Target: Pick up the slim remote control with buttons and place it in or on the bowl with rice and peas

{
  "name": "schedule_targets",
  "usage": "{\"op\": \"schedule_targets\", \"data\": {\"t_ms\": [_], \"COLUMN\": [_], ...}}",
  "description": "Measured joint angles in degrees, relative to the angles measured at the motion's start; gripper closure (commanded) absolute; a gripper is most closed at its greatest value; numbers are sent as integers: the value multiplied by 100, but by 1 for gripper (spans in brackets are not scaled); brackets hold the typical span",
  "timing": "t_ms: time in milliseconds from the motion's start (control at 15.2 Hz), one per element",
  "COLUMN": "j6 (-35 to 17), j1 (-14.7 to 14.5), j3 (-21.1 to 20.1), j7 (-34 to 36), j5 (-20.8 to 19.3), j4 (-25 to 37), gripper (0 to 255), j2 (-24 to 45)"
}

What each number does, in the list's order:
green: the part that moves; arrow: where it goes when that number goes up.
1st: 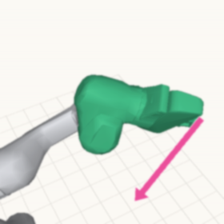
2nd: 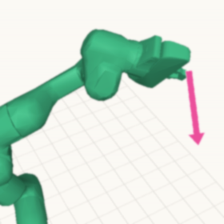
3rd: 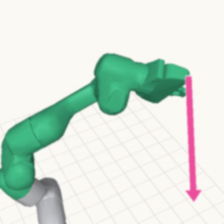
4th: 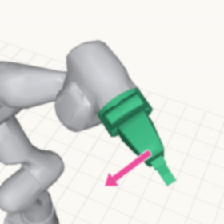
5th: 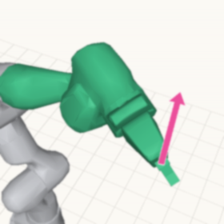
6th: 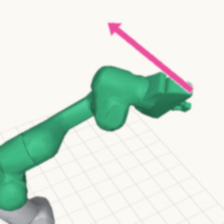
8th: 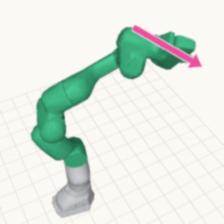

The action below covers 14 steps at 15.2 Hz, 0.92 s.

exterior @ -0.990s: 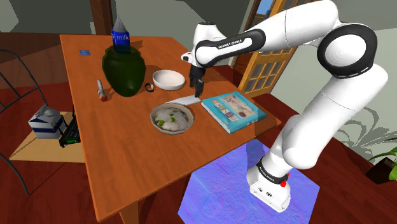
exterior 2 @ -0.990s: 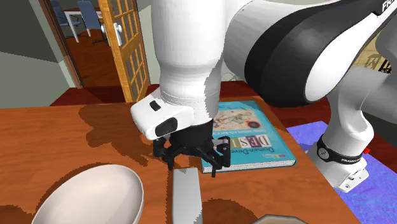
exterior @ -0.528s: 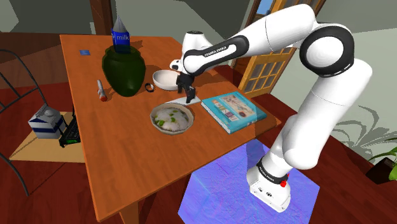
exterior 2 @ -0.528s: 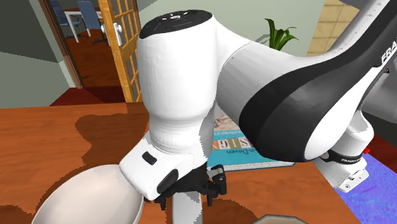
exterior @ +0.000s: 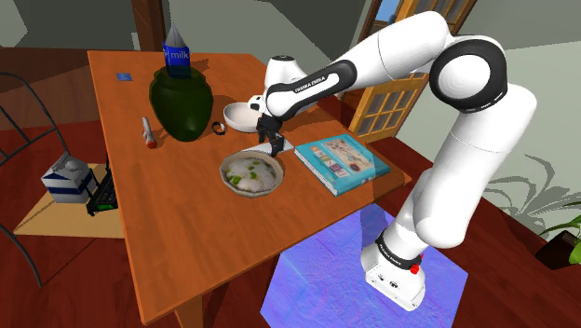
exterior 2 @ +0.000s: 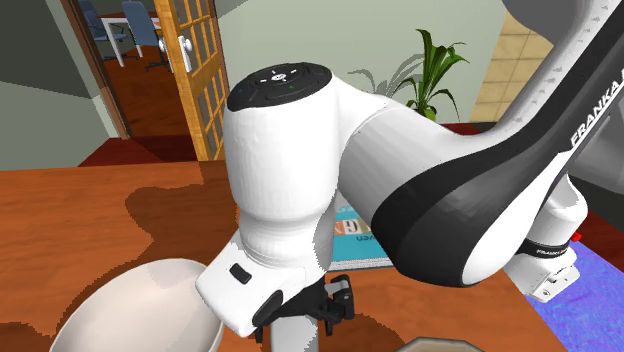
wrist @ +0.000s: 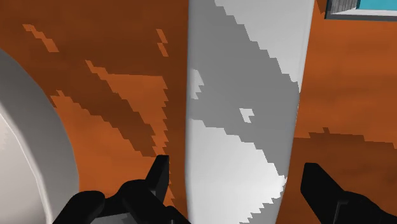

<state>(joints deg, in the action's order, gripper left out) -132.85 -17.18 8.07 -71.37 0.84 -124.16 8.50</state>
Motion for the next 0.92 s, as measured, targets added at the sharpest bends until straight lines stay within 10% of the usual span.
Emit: {"op": "schedule_targets", "data": {"t_ms": [198, 264, 924], "j6": [-6, -6, -6], "j1": [-1, -1, -1], "j3": [-1, -1, -1], "j7": [1, 1, 2], "j5": [1, 1, 1], "j4": [-2, -2, -1], "gripper": [0, 255, 255], "j2": [3, 3, 4]}}
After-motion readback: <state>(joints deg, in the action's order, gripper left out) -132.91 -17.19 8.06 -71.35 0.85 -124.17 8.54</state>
